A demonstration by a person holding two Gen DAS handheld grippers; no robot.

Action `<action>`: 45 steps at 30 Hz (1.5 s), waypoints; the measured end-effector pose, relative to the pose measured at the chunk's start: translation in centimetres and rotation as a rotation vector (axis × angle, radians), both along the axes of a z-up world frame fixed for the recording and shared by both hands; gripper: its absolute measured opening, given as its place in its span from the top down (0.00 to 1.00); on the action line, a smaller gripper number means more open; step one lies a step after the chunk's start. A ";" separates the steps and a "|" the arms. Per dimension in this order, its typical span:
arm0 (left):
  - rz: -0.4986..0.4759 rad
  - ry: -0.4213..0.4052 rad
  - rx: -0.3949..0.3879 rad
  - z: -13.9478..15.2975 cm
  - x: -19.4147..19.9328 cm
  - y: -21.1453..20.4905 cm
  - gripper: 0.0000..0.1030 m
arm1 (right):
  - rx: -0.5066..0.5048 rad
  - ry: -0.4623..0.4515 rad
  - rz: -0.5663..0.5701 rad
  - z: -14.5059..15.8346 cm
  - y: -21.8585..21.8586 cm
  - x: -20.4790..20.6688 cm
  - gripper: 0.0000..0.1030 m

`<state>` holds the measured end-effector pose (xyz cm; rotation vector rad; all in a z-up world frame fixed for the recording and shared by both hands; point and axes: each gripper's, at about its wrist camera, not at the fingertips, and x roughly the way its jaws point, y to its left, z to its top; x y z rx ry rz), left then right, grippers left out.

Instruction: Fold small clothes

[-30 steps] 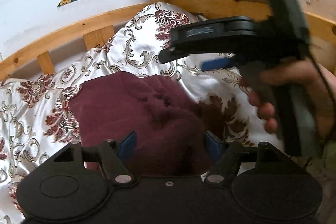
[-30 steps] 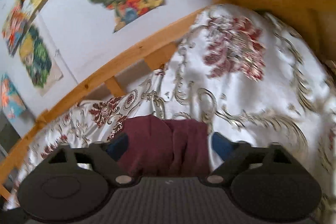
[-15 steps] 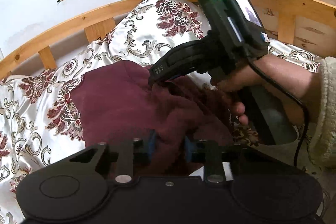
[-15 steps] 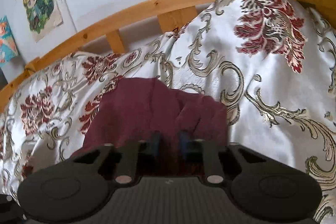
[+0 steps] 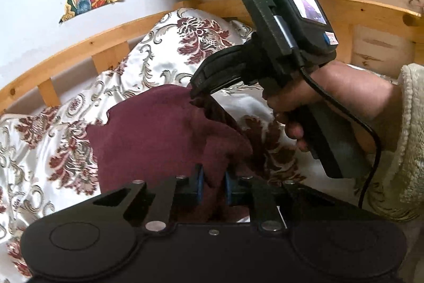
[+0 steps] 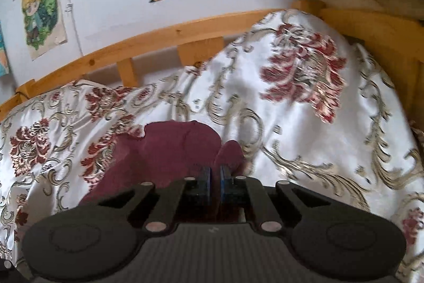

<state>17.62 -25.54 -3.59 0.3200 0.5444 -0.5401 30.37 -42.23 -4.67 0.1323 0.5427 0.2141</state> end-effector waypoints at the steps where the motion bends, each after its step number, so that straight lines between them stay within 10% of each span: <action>1: -0.003 0.010 -0.010 -0.1 0.1 0.0 0.84 | 0.001 0.009 -0.008 -0.1 -0.3 0.0 0.92; 7: 0.010 0.109 -0.128 -0.8 0.9 1.5 0.74 | -0.014 0.054 -0.011 -1.2 -0.7 0.3 0.92; 15: -0.048 0.120 -0.349 0.6 0.7 5.3 0.19 | 0.014 0.084 -0.020 -2.1 -1.2 0.7 0.89; 19: 0.074 0.101 -0.477 1.4 1.9 7.9 0.02 | 0.060 0.085 -0.042 -1.9 -1.9 0.3 0.69; 26: 0.367 0.175 -0.569 1.0 4.8 11.7 0.01 | 0.185 0.075 0.013 -1.1 -2.8 -0.8 0.24; 45: 0.421 0.391 -0.457 -4.2 6.1 11.8 0.01 | 0.165 0.185 0.124 -1.9 -1.9 -1.1 0.04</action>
